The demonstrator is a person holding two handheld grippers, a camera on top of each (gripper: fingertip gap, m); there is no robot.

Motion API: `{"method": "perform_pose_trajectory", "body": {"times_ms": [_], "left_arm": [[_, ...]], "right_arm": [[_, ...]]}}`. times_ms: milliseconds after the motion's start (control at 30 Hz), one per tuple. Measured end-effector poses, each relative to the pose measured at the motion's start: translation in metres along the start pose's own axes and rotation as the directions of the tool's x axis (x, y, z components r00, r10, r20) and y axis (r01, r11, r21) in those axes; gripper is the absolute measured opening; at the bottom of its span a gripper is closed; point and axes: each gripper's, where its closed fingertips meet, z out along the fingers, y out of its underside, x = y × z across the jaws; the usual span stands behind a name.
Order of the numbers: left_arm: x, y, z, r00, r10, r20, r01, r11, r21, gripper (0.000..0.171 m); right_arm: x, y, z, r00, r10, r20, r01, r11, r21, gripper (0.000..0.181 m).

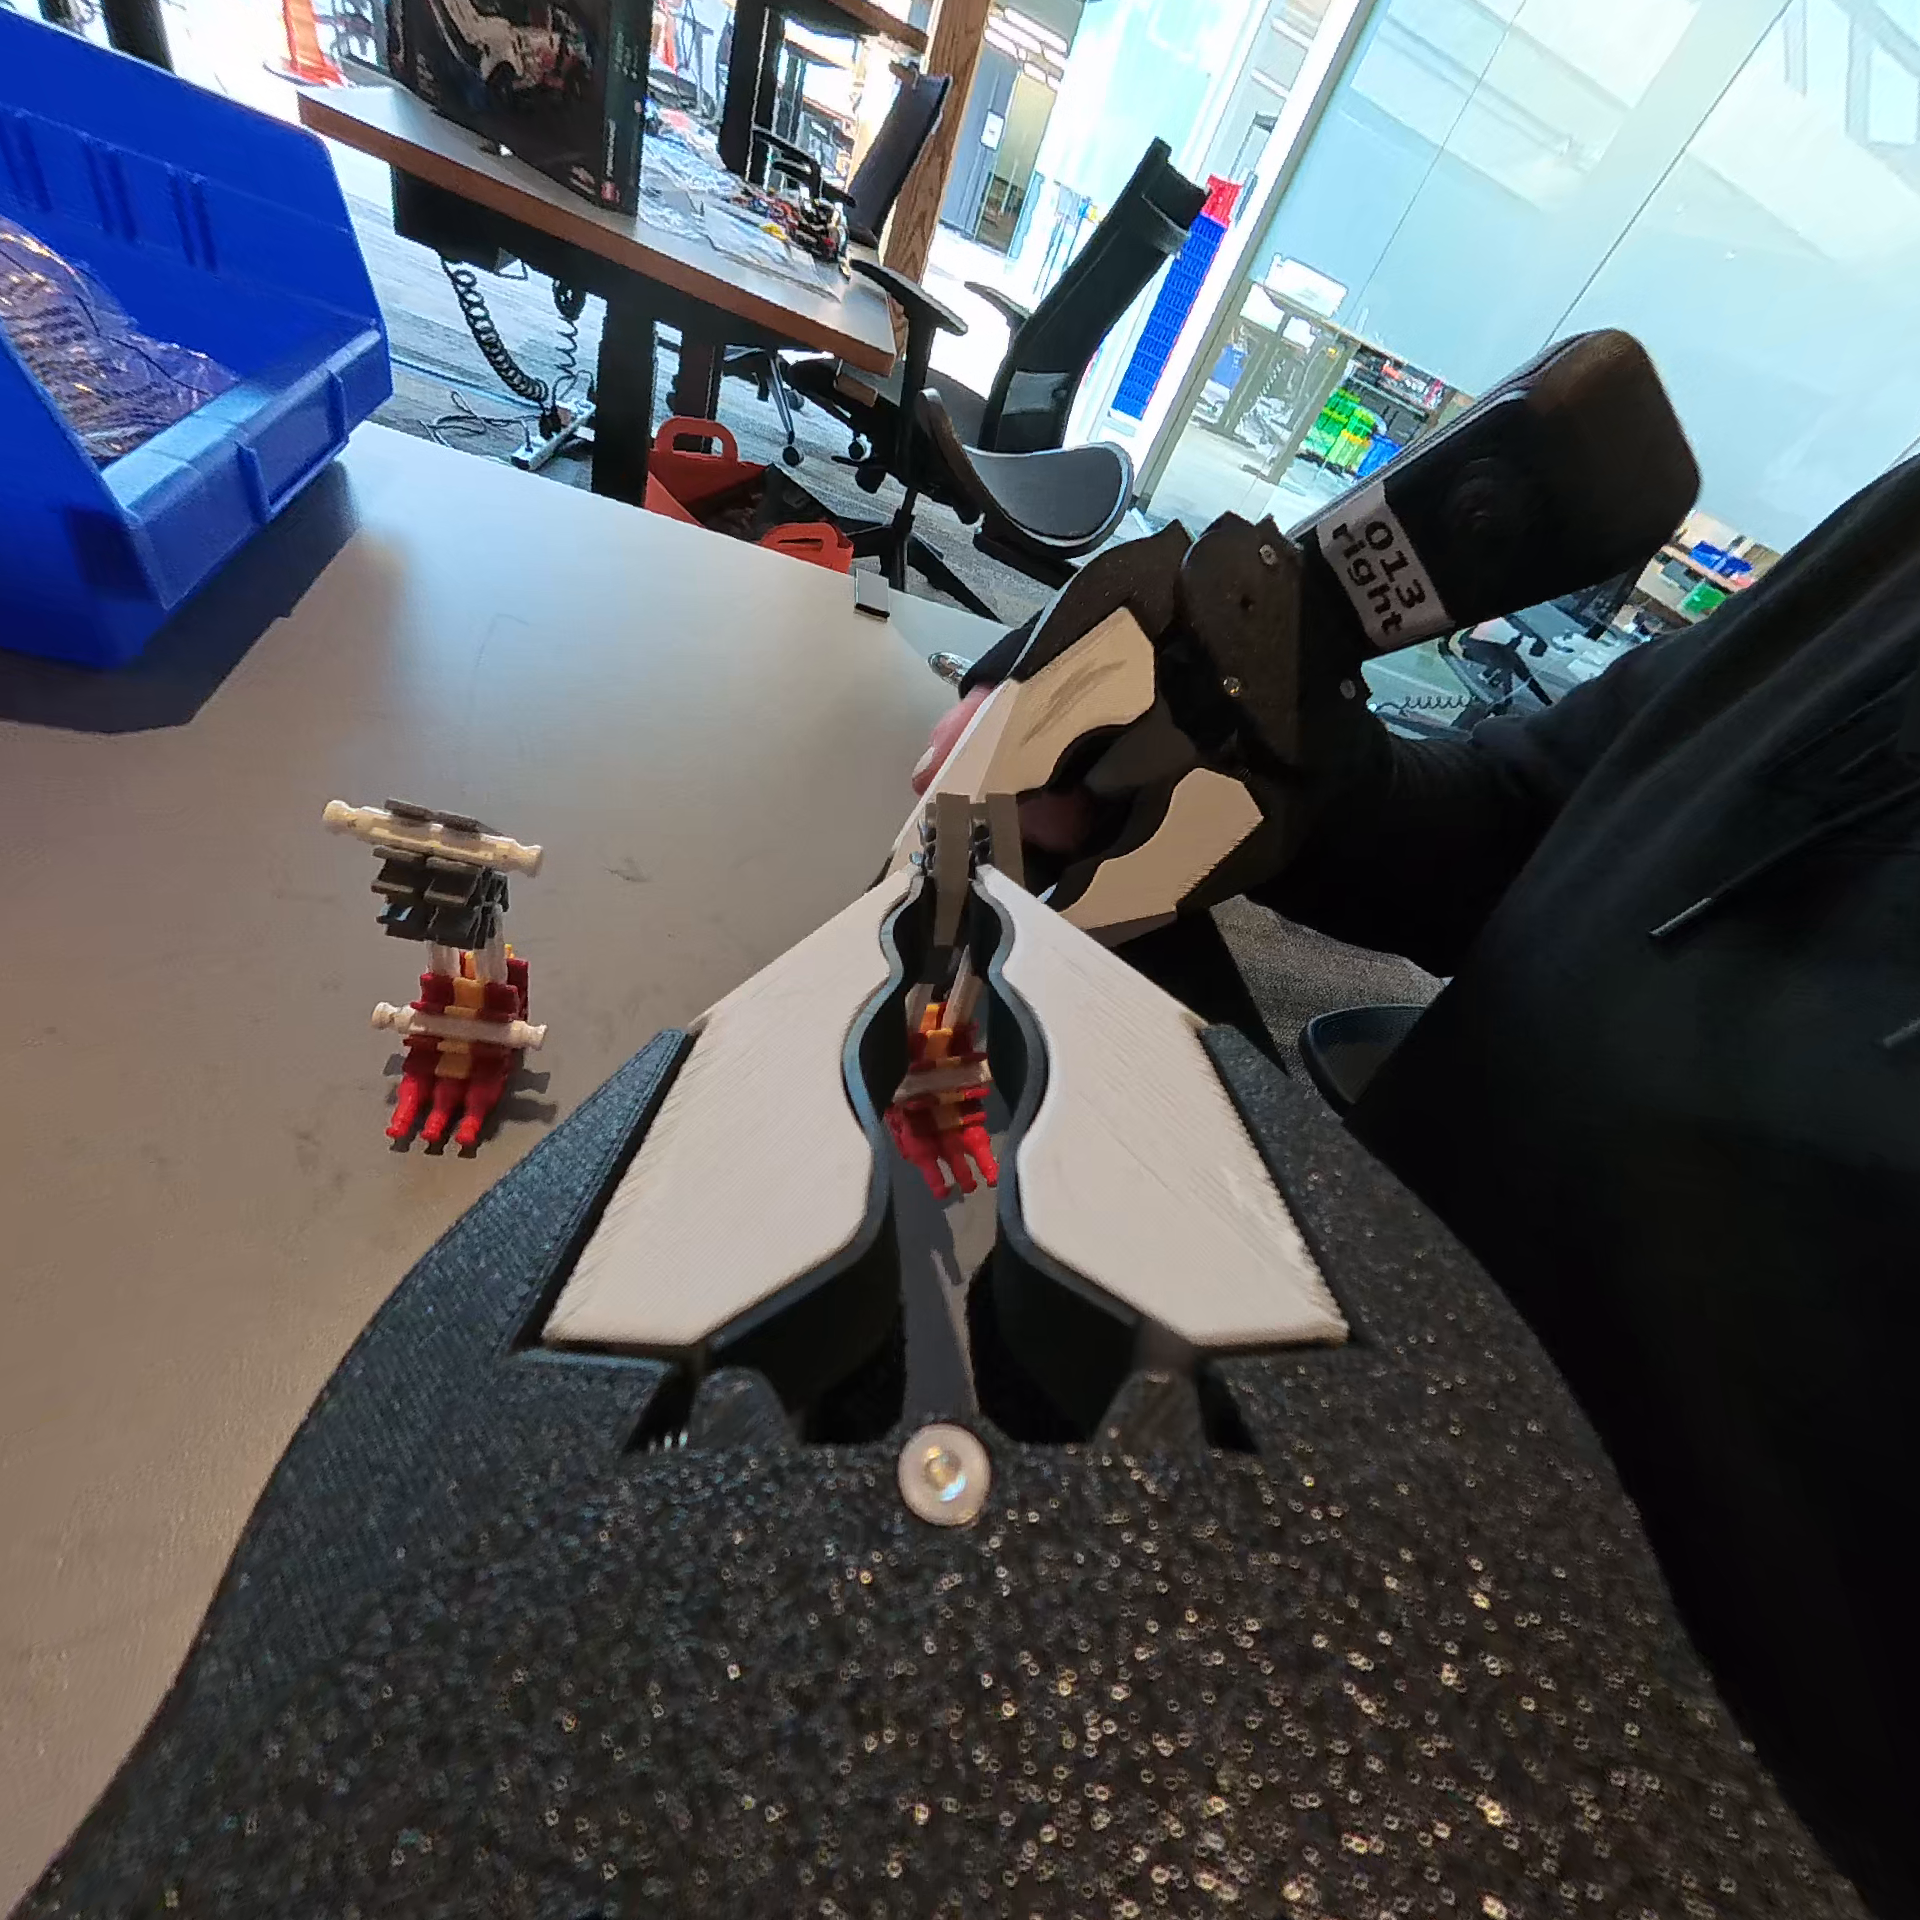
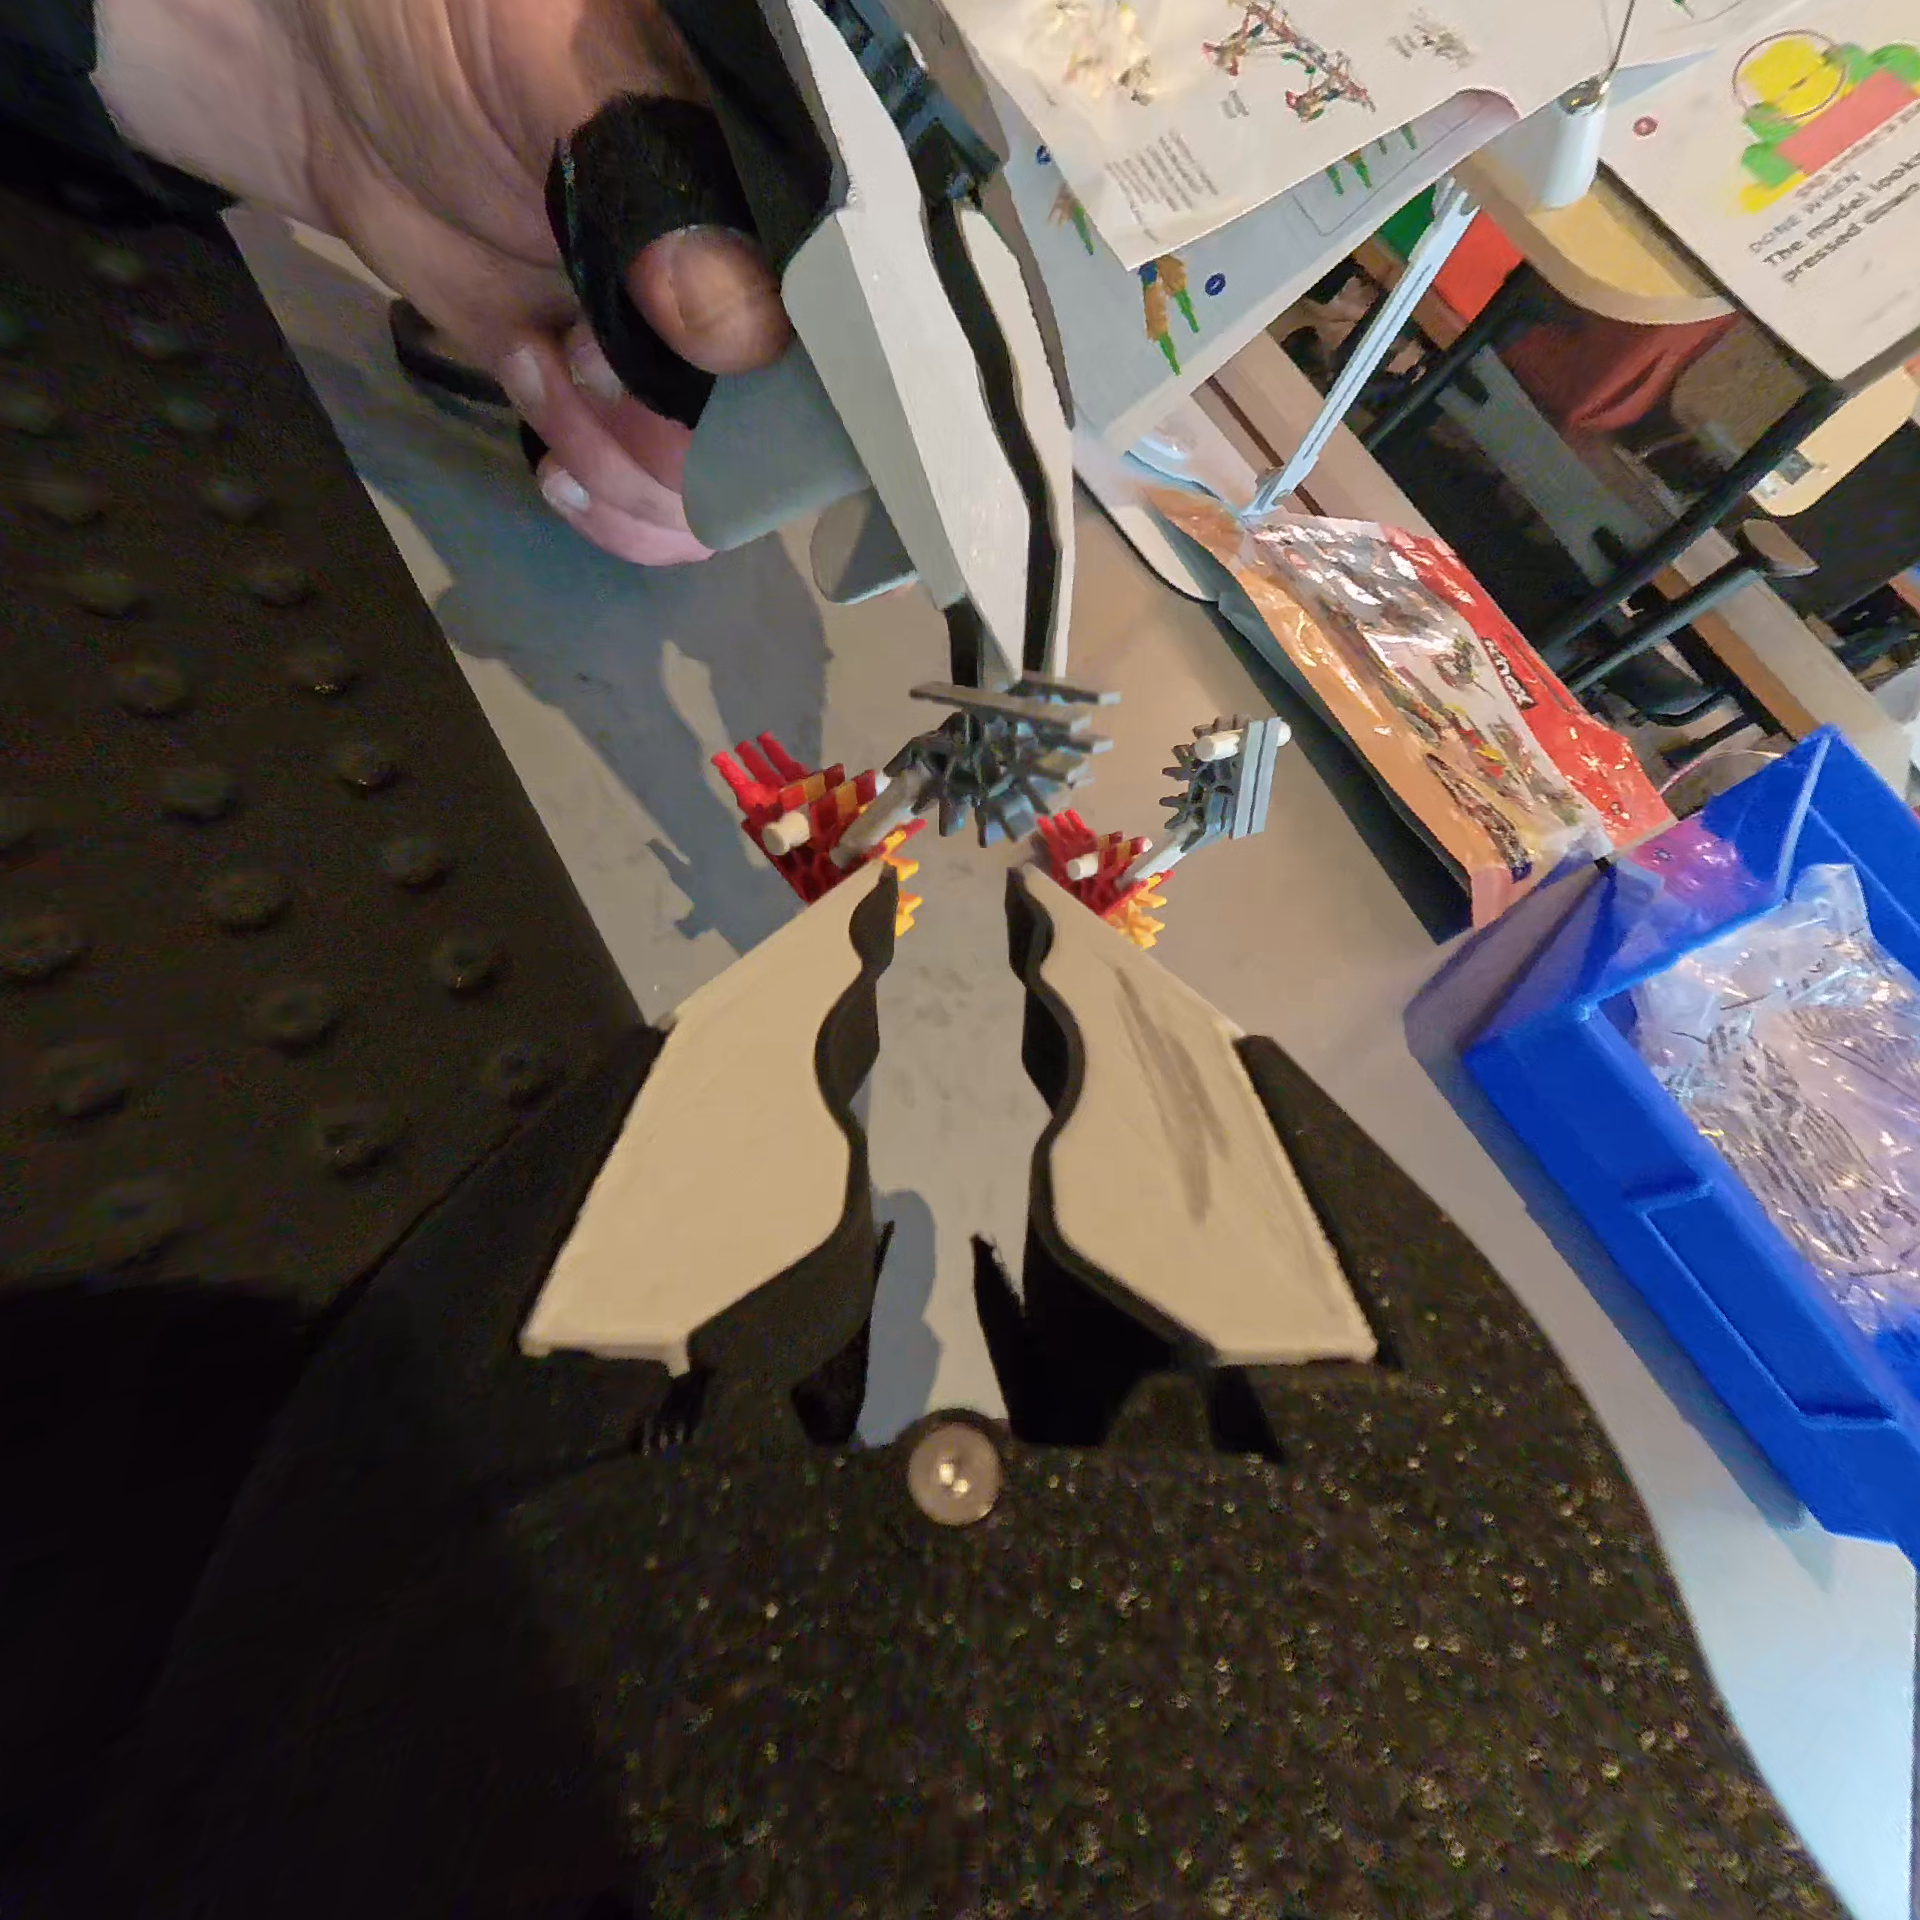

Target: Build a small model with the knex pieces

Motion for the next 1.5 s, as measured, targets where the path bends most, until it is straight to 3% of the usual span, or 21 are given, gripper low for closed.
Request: {"method": "perform_pose_trajectory", "body": {"times_ms": [400,767,1500], "left_arm": [[-0.015,0.027,0.003,0.991,0.094,0.093,-0.081,0.987,-0.141,0.006],[-0.015,0.027,0.002,0.982,0.149,0.114,-0.129,0.978,-0.166,0.006],[-0.014,0.028,0.001,0.977,0.172,0.123,-0.149,0.973,-0.177,0.011]], "right_arm": [[-0.002,0.011,0.004,1.0,0.004,0.022,-0.003,0.998,-0.059,0.021],[-0.011,0.019,0.007,0.997,-0.005,0.076,0.015,0.991,-0.135,0.018],[-0.014,0.022,0.009,0.995,0.015,0.099,0.0,0.988,-0.153,0.015]]}}
